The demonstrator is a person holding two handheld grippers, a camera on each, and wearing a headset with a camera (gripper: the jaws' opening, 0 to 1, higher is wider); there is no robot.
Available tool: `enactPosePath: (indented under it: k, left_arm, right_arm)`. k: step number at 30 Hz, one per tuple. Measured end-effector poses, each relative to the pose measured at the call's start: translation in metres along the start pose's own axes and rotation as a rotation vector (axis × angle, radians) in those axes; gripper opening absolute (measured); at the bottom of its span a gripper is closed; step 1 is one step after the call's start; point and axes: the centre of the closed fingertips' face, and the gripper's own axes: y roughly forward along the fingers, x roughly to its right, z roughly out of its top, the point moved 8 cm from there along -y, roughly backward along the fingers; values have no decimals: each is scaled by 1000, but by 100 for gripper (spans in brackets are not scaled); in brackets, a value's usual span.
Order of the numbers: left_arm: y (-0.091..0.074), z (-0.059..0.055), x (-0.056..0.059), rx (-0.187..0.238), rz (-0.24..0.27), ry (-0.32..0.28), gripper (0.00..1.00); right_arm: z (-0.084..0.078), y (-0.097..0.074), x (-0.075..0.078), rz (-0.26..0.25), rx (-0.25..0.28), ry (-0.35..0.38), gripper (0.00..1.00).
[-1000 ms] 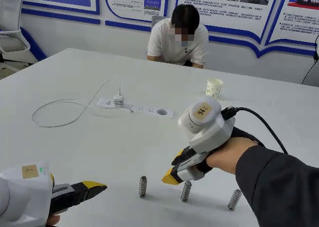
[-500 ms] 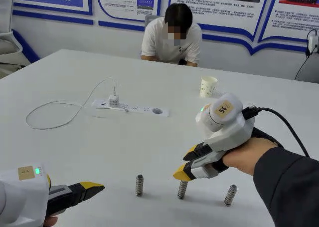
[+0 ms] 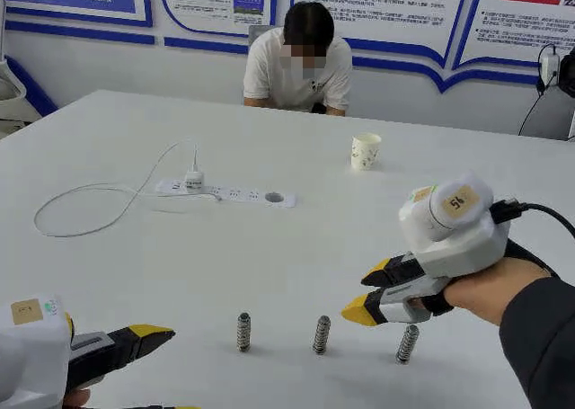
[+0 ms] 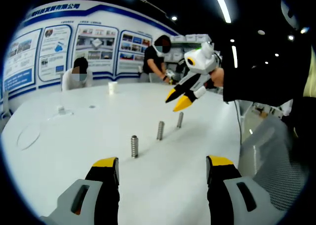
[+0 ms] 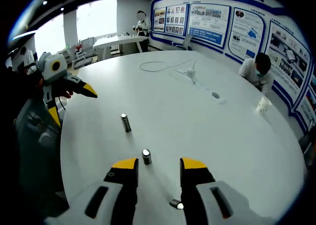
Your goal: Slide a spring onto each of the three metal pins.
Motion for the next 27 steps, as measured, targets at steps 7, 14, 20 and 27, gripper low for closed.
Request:
enactPosePath:
  k: [7,14,20,27]
  left_arm:
    - [-1,2,-3,1,4,5,73]
    - [0,5,-5,1,5,10,74]
    - [2,7,-4,-4,-1,17,74]
    - [2,9,-5,-8,3,23,74]
  right_arm:
    - [-15,-13,5,-37,47,32,39]
    - [-28,-29,10,-64,105,59,43]
    - [-38,-39,11,-70,142,61,48]
    - [-54,-49,11,-82,169,71,51]
